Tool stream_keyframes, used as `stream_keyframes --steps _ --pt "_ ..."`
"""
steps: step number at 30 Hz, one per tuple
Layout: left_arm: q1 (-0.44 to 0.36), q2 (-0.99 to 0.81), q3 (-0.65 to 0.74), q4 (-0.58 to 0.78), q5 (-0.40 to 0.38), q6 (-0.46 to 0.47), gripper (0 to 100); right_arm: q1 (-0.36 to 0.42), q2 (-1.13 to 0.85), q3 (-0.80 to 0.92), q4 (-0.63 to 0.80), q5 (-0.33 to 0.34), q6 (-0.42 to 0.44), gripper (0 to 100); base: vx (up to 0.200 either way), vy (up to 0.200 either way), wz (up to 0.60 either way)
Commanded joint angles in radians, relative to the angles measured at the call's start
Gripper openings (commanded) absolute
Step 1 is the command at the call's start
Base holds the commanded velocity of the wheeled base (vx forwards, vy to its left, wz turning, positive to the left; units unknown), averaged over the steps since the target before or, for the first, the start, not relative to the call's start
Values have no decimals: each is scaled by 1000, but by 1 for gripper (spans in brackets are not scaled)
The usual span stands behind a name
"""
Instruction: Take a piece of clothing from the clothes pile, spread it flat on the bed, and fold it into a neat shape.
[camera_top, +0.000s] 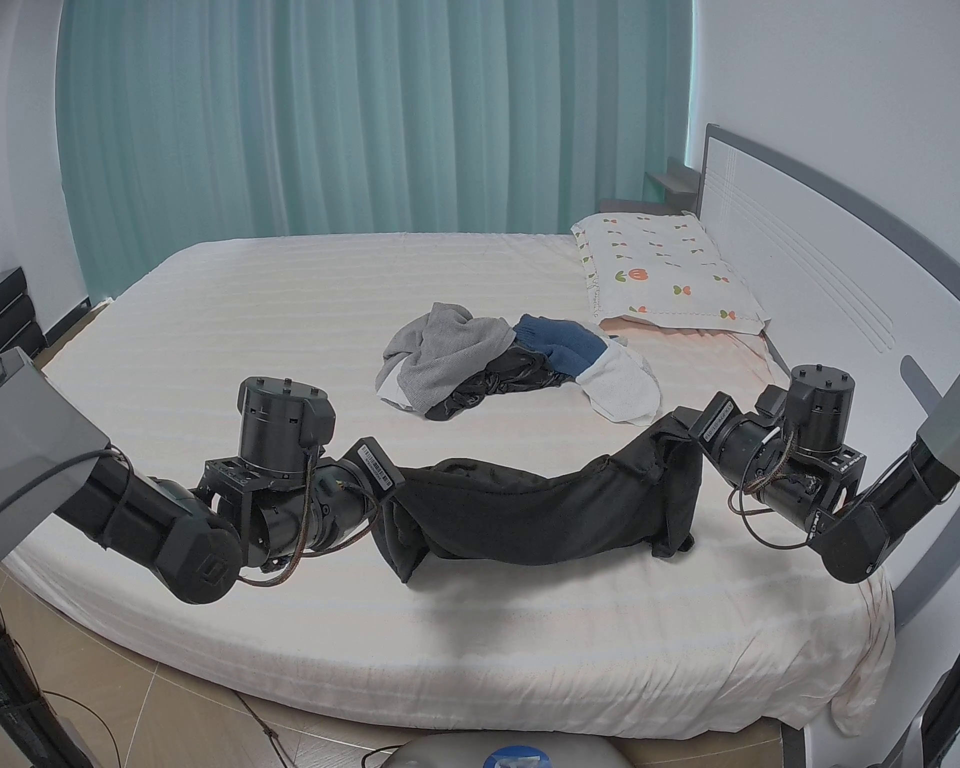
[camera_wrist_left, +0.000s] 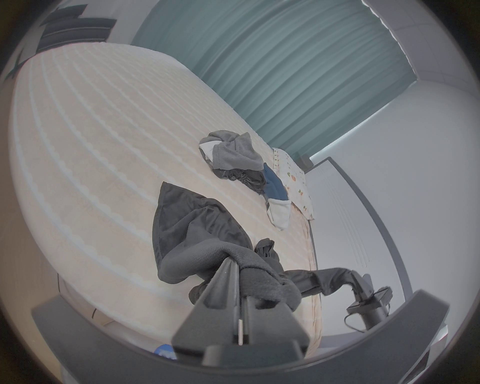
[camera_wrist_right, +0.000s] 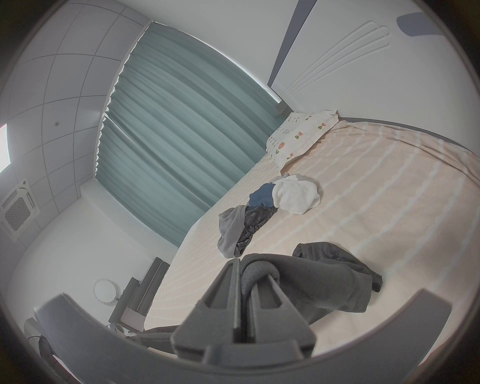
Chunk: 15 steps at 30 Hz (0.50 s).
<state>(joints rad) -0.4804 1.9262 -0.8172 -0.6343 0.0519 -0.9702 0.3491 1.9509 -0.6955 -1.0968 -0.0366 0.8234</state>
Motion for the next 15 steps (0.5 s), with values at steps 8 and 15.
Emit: stream_keyframes --steps 8,15 --pt "20 5 -10 -10 3 -13 0 34 36 -41 -5 -92 -7 0 0 175 0" --pt "29 -10 -10 -13 5 -12 0 37 69 -70 -81 -143 -10 0 0 200 0"
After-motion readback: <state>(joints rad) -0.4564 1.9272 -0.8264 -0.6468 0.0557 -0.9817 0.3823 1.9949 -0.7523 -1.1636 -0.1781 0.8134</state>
